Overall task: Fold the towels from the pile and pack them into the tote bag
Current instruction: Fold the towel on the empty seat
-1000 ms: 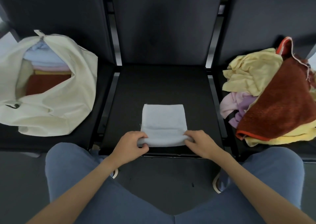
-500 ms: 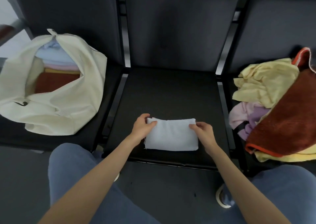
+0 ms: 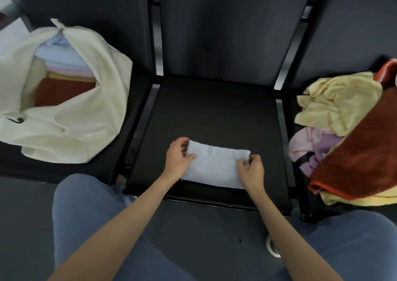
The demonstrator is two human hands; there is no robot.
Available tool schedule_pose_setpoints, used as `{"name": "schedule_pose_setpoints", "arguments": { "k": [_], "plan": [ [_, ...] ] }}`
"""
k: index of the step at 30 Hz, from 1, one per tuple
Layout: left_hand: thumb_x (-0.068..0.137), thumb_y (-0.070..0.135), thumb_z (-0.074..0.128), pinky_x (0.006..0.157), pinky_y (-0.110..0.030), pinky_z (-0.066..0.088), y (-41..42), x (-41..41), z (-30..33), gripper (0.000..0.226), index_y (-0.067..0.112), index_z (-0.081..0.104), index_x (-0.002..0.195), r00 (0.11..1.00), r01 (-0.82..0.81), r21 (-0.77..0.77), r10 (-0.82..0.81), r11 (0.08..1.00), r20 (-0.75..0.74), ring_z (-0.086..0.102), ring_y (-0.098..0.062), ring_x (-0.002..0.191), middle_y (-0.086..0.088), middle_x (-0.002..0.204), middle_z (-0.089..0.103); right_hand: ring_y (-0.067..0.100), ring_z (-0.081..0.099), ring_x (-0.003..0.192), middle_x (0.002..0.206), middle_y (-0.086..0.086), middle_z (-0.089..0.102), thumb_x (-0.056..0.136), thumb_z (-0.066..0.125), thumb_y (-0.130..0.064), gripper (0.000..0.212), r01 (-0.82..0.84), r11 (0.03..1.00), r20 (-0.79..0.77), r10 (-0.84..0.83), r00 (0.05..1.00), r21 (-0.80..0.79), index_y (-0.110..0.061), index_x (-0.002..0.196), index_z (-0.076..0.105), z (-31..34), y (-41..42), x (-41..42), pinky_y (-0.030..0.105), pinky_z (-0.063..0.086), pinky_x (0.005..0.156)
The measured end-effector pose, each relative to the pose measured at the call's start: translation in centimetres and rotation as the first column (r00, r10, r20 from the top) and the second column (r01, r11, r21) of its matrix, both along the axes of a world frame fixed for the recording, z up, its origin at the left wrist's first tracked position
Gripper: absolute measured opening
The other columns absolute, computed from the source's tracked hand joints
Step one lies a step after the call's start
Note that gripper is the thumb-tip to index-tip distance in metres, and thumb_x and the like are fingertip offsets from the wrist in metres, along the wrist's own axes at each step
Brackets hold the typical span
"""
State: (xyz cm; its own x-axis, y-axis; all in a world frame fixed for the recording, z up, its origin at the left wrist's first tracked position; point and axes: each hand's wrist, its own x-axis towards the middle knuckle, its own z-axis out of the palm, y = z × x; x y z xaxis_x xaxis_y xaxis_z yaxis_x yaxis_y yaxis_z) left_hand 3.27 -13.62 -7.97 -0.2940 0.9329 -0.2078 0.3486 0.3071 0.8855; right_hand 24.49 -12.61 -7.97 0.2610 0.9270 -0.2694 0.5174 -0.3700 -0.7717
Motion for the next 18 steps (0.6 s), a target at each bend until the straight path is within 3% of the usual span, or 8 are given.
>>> {"name": "schedule_pose_setpoints", "arguments": {
  "k": [2,5,8,11,14,16,18],
  "plan": [
    [0.081,0.027,0.074,0.083,-0.024,0.046,0.1,0.1,-0.3,0.048,0.011,0.055,0.122,0.987,-0.024,-0.094,0.009,0.995,-0.160,0.055,-0.018,0.106,-0.007,0.120,0.053,0.018,0.047,0.093,0.104,0.005,0.043,0.087,0.061,-0.017,0.030,-0.007,1.000,0.098,0.008,0.995,-0.012,-0.002,0.110,0.049,-0.4,-0.1,0.1,0.030,0.045,0.081],
    [0.073,0.054,0.072,0.093,-0.040,0.047,-0.3,0.1,-0.6,0.055,0.010,0.058,0.104,0.943,-0.023,-0.287,-0.075,0.958,-0.325,0.047,-0.026,0.112,-0.009,0.119,0.046,0.023,0.046,0.096,0.106,0.009,0.041,0.087,0.060,-0.027,0.033,-0.035,0.997,0.185,0.048,0.982,-0.070,0.000,0.106,0.054,-0.5,-0.4,0.0,0.033,0.042,0.083],
    [0.075,0.055,0.070,0.096,-0.037,0.043,-0.9,0.2,-0.7,0.050,0.009,0.057,0.088,0.893,0.070,-0.324,-0.204,0.943,-0.400,0.042,-0.027,0.114,-0.010,0.119,0.043,0.032,0.049,0.100,0.106,0.015,0.046,0.088,0.057,-0.028,0.034,-0.072,0.992,0.243,0.095,0.965,-0.103,0.003,0.101,0.055,-0.1,-0.6,-0.8,0.039,0.044,0.086],
    [0.076,0.046,0.072,0.082,-0.032,0.046,-1.1,-0.4,0.2,0.038,0.013,0.053,0.079,0.925,0.124,-0.310,-0.223,0.943,-0.308,0.051,-0.024,0.104,-0.006,0.108,0.048,0.033,0.054,0.097,0.106,0.016,0.052,0.092,0.053,-0.027,0.034,-0.076,0.986,0.239,0.110,0.965,-0.147,0.002,0.108,0.046,0.9,-0.6,-2.2,0.043,0.047,0.085],
    [0.079,0.033,0.073,0.061,-0.023,0.042,-1.4,-2.7,2.1,0.027,0.017,0.053,0.083,0.999,0.027,-0.248,-0.031,0.968,-0.013,0.058,-0.013,0.081,0.001,0.090,0.058,0.017,0.052,0.076,0.088,0.005,0.050,0.098,0.047,-0.023,0.029,-0.108,0.979,-0.012,0.108,0.994,-0.172,0.000,0.113,0.037,3.0,0.0,-4.7,0.038,0.046,0.071],
    [0.080,0.025,0.075,0.058,-0.020,0.041,-1.4,-5.7,3.7,0.024,0.015,0.053,0.084,0.982,-0.108,-0.191,0.134,0.976,0.130,0.057,-0.009,0.075,-0.001,0.089,0.061,0.011,0.049,0.078,0.093,0.001,0.048,0.098,0.047,-0.024,0.027,-0.182,0.972,-0.140,0.162,0.977,-0.147,-0.004,0.114,0.036,4.8,0.7,-7.4,0.030,0.044,0.070],
    [0.078,0.022,0.078,0.060,-0.023,0.045,-1.4,-9.8,5.7,0.028,0.009,0.056,0.088,0.955,-0.219,-0.147,0.243,0.964,0.168,0.061,-0.015,0.076,-0.005,0.089,0.063,0.011,0.054,0.087,0.103,0.001,0.053,0.097,0.051,-0.024,0.026,-0.250,0.960,-0.289,0.205,0.935,-0.127,-0.007,0.112,0.041,6.6,1.8,-10.7,0.025,0.046,0.069]
  ]
}}
